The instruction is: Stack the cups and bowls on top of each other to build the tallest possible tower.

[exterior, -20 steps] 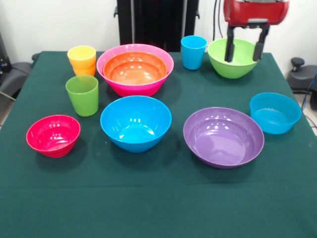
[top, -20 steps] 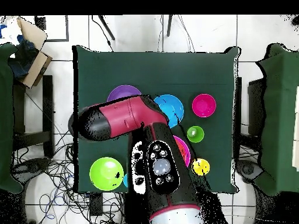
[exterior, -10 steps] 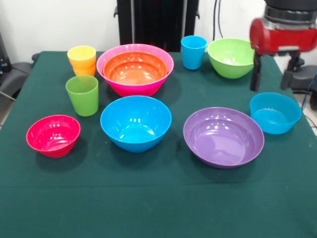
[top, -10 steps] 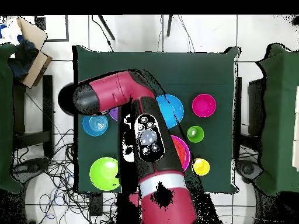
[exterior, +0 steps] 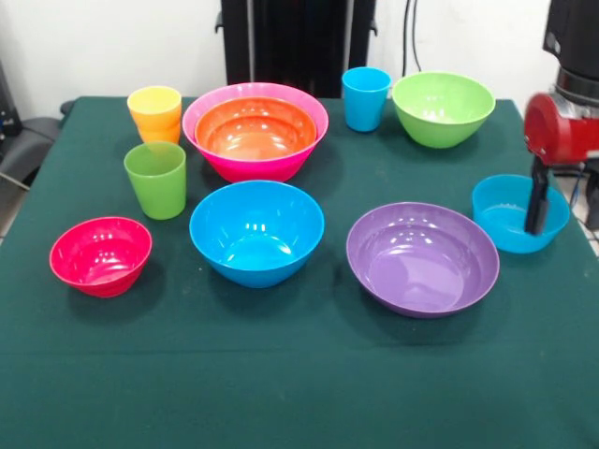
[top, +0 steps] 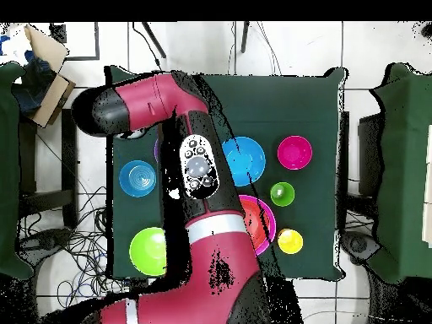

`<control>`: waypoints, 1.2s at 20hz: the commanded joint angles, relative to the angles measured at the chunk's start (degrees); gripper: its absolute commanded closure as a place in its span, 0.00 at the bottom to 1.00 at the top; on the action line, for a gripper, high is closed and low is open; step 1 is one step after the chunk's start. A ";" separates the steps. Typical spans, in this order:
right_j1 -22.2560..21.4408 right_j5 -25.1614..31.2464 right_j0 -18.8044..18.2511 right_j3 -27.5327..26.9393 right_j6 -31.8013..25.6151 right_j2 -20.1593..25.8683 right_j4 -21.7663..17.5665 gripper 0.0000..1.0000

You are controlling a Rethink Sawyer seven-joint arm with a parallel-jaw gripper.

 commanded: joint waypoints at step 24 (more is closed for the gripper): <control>-1.36 -11.69 -2.71 11.47 0.18 1.07 -2.07 0.00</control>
